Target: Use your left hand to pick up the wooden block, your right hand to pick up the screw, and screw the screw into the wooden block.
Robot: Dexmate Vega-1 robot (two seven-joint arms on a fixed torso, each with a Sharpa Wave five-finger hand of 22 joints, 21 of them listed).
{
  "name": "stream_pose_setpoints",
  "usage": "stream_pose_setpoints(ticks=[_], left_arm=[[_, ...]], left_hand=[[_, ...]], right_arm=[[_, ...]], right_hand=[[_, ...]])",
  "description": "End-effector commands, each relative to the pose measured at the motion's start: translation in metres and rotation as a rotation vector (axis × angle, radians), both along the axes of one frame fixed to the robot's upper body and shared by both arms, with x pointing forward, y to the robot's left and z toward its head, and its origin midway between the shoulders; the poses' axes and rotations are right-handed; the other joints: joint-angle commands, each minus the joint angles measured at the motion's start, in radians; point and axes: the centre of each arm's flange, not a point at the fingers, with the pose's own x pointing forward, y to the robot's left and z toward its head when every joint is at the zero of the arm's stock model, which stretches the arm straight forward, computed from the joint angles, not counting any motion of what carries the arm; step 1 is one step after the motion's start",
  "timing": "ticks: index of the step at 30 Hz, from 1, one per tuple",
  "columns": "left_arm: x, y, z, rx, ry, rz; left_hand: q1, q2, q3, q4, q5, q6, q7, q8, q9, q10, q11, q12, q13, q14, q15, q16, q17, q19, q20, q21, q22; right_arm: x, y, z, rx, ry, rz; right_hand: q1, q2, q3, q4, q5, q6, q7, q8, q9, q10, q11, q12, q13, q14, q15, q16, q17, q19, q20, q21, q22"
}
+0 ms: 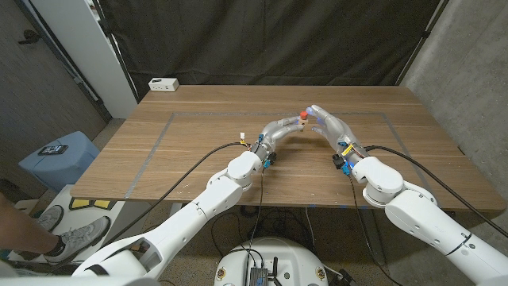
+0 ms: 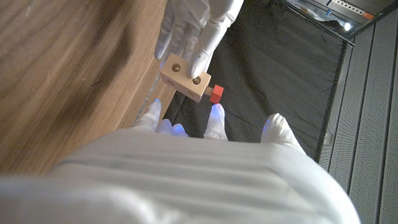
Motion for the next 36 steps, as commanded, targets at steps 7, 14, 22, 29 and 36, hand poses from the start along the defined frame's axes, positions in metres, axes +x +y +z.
stream_pose_setpoints(ticks=[7,14,22,29,36], left_arm=[[-0.0025,0.0009,0.0005,-0.001,-0.005,0.002],[-0.0035,0.0015,0.0010,-0.001,-0.007,0.005],[-0.0050,0.0013,0.0001,-0.002,-0.007,0.005],[-0.0054,0.0012,-0.0006,-0.005,-0.005,0.007],[-0.0053,0.0008,-0.0012,-0.008,-0.003,0.008]], left_hand=[[-0.001,0.010,0.002,0.005,0.008,0.015,0.003,0.004,0.001,0.010,0.002,0.004,0.004,0.006,-0.061,0.007,0.002,0.001,0.004,0.005,0.004],[-0.001,0.010,0.002,0.005,0.008,0.015,0.006,0.004,0.001,0.009,0.002,0.003,0.004,0.006,-0.061,0.006,0.002,0.001,0.005,0.005,0.004],[0.000,0.009,0.002,0.004,0.007,0.017,0.006,0.005,0.001,0.010,0.002,0.003,0.004,0.008,-0.060,0.007,0.002,0.001,0.004,0.005,0.004],[-0.001,0.010,0.002,0.005,0.007,0.017,0.006,0.004,0.001,0.010,0.002,0.003,0.004,0.007,-0.061,0.006,0.002,0.002,0.004,0.005,0.004],[-0.002,0.010,0.002,0.006,0.007,0.017,0.006,0.004,0.001,0.010,0.003,0.003,0.004,0.009,-0.061,0.007,0.002,0.002,0.004,0.005,0.004]], right_arm=[[-0.0018,0.0037,-0.0013,0.000,-0.004,0.007],[-0.0036,0.0038,-0.0030,-0.002,-0.007,0.004],[-0.0056,0.0035,-0.0044,0.002,-0.008,0.002],[-0.0066,0.0014,-0.0075,0.006,-0.006,-0.005],[-0.0078,0.0003,-0.0087,0.005,-0.009,-0.009]], right_hand=[[-0.002,0.010,0.001,-0.007,0.003,0.012,-0.002,-0.001,0.004,-0.002,0.004,0.006,0.002,-0.013,0.005,0.009,0.004,0.001,0.002,0.005,0.003],[-0.002,0.011,0.002,-0.008,0.003,0.019,0.001,0.001,0.004,-0.001,0.005,0.007,0.002,-0.013,0.004,0.010,0.004,0.002,0.002,0.005,0.003],[-0.002,0.013,0.003,-0.009,0.003,0.027,0.004,0.002,0.004,0.000,0.005,0.007,0.002,-0.012,0.004,0.011,0.004,0.004,0.002,0.006,0.003],[-0.002,0.015,0.004,-0.011,0.003,0.040,0.004,0.004,0.004,0.001,0.004,0.008,0.003,-0.011,0.004,0.011,0.004,0.006,0.002,0.006,0.003],[-0.001,0.017,0.005,-0.012,0.004,0.048,0.006,0.006,0.004,0.003,0.005,0.009,0.003,-0.009,0.004,0.013,0.004,0.008,0.002,0.007,0.003]])
